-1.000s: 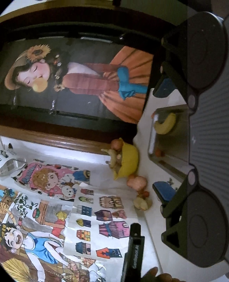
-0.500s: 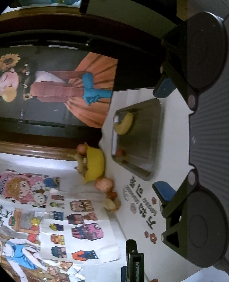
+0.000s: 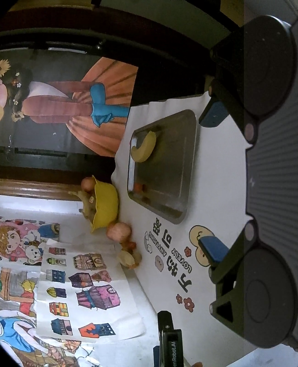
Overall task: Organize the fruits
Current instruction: 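Close the right tool on a red apple while the left tool grasps another banana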
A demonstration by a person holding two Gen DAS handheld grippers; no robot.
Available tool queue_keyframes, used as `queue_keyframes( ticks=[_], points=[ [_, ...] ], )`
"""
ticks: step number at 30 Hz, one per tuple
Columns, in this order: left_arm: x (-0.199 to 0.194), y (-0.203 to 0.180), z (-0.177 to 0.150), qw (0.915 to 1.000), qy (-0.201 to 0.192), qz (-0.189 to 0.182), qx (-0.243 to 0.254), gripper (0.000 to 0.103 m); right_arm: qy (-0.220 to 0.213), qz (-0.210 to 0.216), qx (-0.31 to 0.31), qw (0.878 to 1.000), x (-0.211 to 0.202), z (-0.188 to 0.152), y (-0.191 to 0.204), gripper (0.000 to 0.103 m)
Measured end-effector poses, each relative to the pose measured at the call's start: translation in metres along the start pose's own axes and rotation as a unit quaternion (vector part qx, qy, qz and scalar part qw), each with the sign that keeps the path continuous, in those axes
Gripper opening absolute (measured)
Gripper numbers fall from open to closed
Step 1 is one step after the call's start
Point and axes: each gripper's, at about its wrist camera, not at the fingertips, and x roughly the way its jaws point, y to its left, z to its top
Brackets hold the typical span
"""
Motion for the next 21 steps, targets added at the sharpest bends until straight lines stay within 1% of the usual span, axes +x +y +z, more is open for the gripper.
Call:
queue_keyframes(
  ticks=[5, 9, 12, 16, 18, 21],
  points=[
    [0.01, 0.003, 0.01, 0.9999, -0.003, 0.012, 0.007, 0.102, -0.008, 0.012, -0.025, 1.0, 0.008, 0.01, 0.007, 0.103],
    [0.022, 0.005, 0.02, 0.9996, -0.008, 0.024, 0.013, 0.102, -0.034, 0.055, -0.046, 0.997, 0.013, 0.024, 0.003, 0.103],
    [0.035, 0.006, 0.027, 0.9994, -0.01, 0.026, 0.02, 0.102, -0.054, 0.075, -0.064, 0.994, 0.02, 0.042, -0.002, 0.103],
    [0.057, 0.001, 0.037, 0.9993, -0.013, 0.012, 0.032, 0.102, -0.067, 0.098, -0.1, 0.988, 0.036, 0.066, -0.003, 0.103],
    [0.071, -0.002, 0.045, 0.9994, -0.016, 0.005, 0.029, 0.102, -0.079, 0.109, -0.119, 0.984, 0.046, 0.08, -0.002, 0.103],
    [0.095, -0.007, 0.056, 0.9997, -0.014, 0.004, 0.017, 0.102, -0.093, 0.128, -0.134, 0.978, 0.071, 0.101, -0.002, 0.103]
  ],
)
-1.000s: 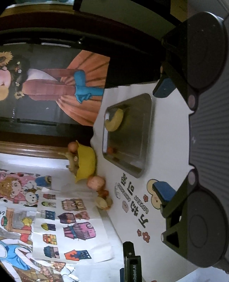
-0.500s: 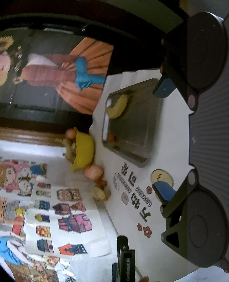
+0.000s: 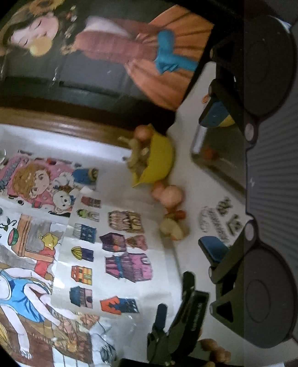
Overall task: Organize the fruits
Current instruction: 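Close the right tool on a red apple while the left tool grasps another banana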
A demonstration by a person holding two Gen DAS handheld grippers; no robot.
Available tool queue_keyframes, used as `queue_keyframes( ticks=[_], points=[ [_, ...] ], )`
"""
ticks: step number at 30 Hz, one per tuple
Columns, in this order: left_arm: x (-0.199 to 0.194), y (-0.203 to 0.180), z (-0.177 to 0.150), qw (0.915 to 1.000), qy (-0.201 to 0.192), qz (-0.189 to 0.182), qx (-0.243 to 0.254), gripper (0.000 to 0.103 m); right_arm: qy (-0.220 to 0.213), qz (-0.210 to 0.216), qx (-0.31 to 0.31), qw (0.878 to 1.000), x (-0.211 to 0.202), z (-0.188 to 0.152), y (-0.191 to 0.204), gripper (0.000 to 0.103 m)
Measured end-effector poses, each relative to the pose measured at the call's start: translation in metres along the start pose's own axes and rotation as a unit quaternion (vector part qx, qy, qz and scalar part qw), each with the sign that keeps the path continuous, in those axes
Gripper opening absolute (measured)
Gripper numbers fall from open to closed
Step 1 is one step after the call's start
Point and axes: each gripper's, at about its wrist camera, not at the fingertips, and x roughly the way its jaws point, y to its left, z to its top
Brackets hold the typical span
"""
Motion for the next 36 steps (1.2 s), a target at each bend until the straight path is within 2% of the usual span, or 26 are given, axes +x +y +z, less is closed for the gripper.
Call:
queue_keyframes(
  ticks=[4, 8, 11, 17, 23, 25, 29, 32, 36],
  points=[
    [0.038, -0.006, 0.014, 0.9998, 0.008, 0.004, -0.018, 0.102, 0.004, 0.029, 0.009, 1.0, 0.051, 0.018, -0.019, 0.103],
    [0.074, -0.013, 0.021, 0.9998, 0.01, 0.001, -0.015, 0.102, 0.031, 0.071, 0.053, 0.996, 0.108, 0.031, -0.044, 0.103],
    [0.094, -0.017, 0.027, 0.9999, 0.008, 0.006, -0.009, 0.102, 0.062, 0.119, 0.103, 0.986, 0.156, 0.039, -0.063, 0.103],
    [0.133, -0.021, 0.036, 0.9996, 0.016, 0.023, 0.006, 0.101, 0.105, 0.159, 0.169, 0.967, 0.232, 0.044, -0.075, 0.103],
    [0.154, -0.02, 0.037, 0.9987, 0.035, 0.033, 0.016, 0.093, 0.134, 0.207, 0.211, 0.946, 0.287, 0.042, -0.078, 0.101],
    [0.16, -0.019, 0.039, 0.9984, 0.042, 0.036, 0.014, 0.086, 0.144, 0.213, 0.217, 0.942, 0.298, 0.042, -0.075, 0.099],
    [0.169, -0.016, 0.04, 0.9971, 0.052, 0.053, 0.017, 0.077, 0.159, 0.216, 0.209, 0.94, 0.316, 0.043, -0.066, 0.098],
    [0.177, -0.019, 0.041, 0.9949, 0.065, 0.072, 0.028, 0.066, 0.167, 0.215, 0.203, 0.941, 0.325, 0.044, -0.059, 0.096],
    [0.183, -0.02, 0.042, 0.9951, 0.071, 0.065, 0.023, 0.058, 0.175, 0.209, 0.212, 0.939, 0.336, 0.044, -0.052, 0.091]
  ],
)
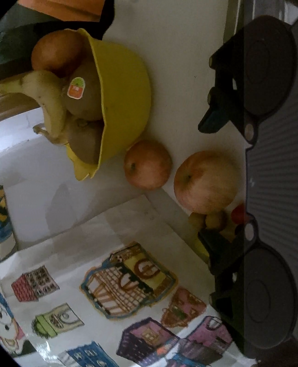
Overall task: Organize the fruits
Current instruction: 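Close the right tool on a red apple while the left tool grasps another banana, then lift the apple in the right tool and banana in the left tool toward the tray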
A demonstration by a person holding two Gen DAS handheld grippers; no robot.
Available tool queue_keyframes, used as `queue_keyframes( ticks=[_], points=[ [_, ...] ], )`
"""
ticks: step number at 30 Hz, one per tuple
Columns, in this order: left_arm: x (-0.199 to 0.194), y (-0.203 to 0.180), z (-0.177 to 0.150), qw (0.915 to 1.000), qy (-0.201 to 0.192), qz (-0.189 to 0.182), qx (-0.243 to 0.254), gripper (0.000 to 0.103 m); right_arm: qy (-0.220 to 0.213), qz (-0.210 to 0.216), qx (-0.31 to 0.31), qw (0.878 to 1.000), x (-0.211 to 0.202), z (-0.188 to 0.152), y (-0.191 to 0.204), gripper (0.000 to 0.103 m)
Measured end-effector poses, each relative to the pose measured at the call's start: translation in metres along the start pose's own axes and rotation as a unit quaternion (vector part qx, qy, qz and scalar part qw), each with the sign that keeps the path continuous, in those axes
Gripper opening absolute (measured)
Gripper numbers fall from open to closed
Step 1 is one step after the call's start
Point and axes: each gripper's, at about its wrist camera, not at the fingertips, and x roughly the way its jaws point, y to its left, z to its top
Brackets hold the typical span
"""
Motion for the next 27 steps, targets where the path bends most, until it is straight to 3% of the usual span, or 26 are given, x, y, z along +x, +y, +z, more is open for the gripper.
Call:
queue_keyframes(
  ticks=[9, 12, 22, 27],
  points=[
    [0.005, 0.001, 0.002, 1.0, 0.005, 0.005, -0.001, 0.056, 0.031, 0.013, 0.025, 0.999, 0.021, -0.003, -0.003, 0.083],
    [0.004, 0.0, 0.002, 1.0, 0.005, 0.007, 0.0, 0.054, 0.027, 0.005, 0.024, 0.999, 0.026, -0.003, -0.002, 0.068],
    [-0.017, 0.015, -0.006, 0.9997, 0.001, -0.013, -0.019, 0.036, 0.027, 0.004, 0.029, 0.999, 0.009, -0.018, 0.001, 0.067],
    [-0.036, 0.018, -0.015, 0.999, -0.003, -0.034, -0.028, 0.034, 0.032, -0.002, 0.02, 0.999, -0.015, -0.04, 0.011, 0.067]
  ],
)
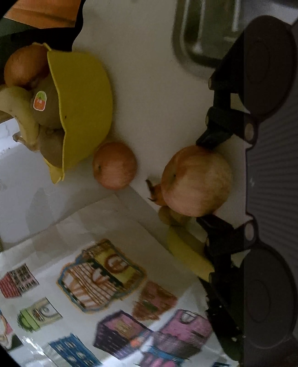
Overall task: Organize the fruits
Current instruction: 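Lift the apple in the right tool and banana in the left tool toward the tray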
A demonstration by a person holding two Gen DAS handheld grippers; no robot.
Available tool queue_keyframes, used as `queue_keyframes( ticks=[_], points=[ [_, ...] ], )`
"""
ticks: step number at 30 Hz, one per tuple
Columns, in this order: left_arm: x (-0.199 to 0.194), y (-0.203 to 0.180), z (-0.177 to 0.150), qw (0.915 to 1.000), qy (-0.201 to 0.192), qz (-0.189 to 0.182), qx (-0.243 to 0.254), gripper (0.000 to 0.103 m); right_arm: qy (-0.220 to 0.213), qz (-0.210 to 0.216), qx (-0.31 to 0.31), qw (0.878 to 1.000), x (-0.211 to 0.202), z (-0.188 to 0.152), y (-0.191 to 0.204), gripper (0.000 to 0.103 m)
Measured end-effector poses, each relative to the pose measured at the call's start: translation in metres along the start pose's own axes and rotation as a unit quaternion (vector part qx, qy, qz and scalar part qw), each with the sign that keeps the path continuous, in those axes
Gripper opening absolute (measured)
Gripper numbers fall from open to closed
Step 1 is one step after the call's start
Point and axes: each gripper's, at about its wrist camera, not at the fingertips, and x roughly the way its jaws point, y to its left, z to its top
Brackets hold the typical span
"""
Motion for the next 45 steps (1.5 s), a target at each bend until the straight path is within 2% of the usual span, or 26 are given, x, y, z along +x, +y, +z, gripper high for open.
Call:
queue_keyframes(
  ticks=[8, 14, 28, 32, 35, 38, 45],
  points=[
    [-0.037, -0.002, -0.028, 0.9997, 0.008, -0.025, -0.004, 0.033, 0.002, -0.006, -0.016, 1.0, -0.033, -0.035, 0.009, 0.068],
    [-0.071, 0.003, -0.05, 0.9994, -0.005, -0.035, 0.005, 0.033, 0.005, -0.009, -0.041, 0.999, -0.056, -0.065, 0.025, 0.068],
    [-0.136, 0.023, -0.091, 0.9989, 0.001, -0.045, -0.015, 0.033, -0.007, -0.019, -0.098, 0.995, -0.094, -0.123, 0.054, 0.068],
    [-0.149, 0.032, -0.104, 0.9982, 0.016, -0.051, -0.027, 0.034, -0.012, -0.03, -0.122, 0.992, -0.102, -0.141, 0.07, 0.068],
    [-0.162, 0.036, -0.115, 0.9986, 0.004, -0.047, -0.026, 0.034, -0.02, -0.041, -0.137, 0.99, -0.108, -0.155, 0.08, 0.068],
    [-0.17, 0.041, -0.119, 0.998, 0.007, -0.049, -0.04, 0.034, -0.03, -0.055, -0.152, 0.986, -0.115, -0.169, 0.09, 0.068],
    [-0.171, 0.042, -0.123, 0.9977, 0.02, -0.054, -0.037, 0.037, -0.052, -0.094, -0.189, 0.976, -0.125, -0.196, 0.108, 0.068]
  ],
)
